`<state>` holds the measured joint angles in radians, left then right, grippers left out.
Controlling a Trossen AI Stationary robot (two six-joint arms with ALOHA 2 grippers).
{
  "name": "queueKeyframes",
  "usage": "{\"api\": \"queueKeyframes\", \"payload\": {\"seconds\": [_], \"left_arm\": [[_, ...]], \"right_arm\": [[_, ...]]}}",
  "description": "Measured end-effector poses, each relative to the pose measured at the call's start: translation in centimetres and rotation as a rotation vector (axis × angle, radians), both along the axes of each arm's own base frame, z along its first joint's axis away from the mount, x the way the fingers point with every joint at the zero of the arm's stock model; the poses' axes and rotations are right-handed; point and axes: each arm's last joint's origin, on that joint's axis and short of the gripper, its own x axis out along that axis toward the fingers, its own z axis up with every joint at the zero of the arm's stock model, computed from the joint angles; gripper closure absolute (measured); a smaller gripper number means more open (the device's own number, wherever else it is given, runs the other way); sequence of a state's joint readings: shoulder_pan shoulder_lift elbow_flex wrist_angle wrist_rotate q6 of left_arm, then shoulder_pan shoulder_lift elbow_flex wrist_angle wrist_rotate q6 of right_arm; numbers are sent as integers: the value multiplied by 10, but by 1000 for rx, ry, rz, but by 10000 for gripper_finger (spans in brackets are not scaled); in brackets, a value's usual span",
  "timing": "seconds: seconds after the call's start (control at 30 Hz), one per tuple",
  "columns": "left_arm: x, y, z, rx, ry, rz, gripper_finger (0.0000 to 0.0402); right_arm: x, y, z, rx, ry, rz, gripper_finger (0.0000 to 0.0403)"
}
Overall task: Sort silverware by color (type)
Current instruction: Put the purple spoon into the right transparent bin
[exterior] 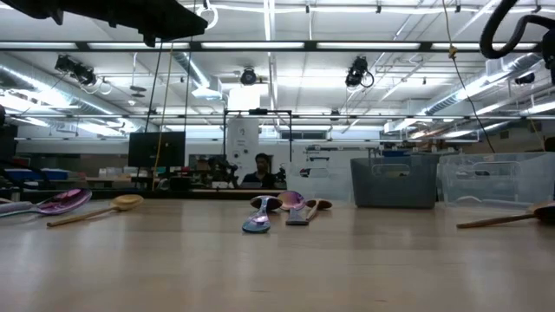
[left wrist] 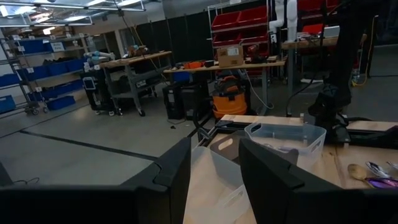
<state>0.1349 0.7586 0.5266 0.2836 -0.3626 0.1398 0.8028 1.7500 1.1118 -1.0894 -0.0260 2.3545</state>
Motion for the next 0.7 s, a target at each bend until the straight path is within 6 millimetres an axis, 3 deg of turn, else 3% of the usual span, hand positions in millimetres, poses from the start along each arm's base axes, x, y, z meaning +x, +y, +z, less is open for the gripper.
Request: {"api": "queueKeyframes", "payload": {"seconds": [0.23, 0.5, 0.7], "left_arm": [[0, 0, -1, -1, 11, 0, 260], [0, 0, -2, -2, 17, 0, 260], [0, 0, -2, -2, 22, 0, 260]], "right_arm": [[-5, -2, -1, 7, 68, -24, 335], [-12, -9, -24, 26, 74, -30, 298], [-16, -13, -38, 70, 62, -35, 294]]}}
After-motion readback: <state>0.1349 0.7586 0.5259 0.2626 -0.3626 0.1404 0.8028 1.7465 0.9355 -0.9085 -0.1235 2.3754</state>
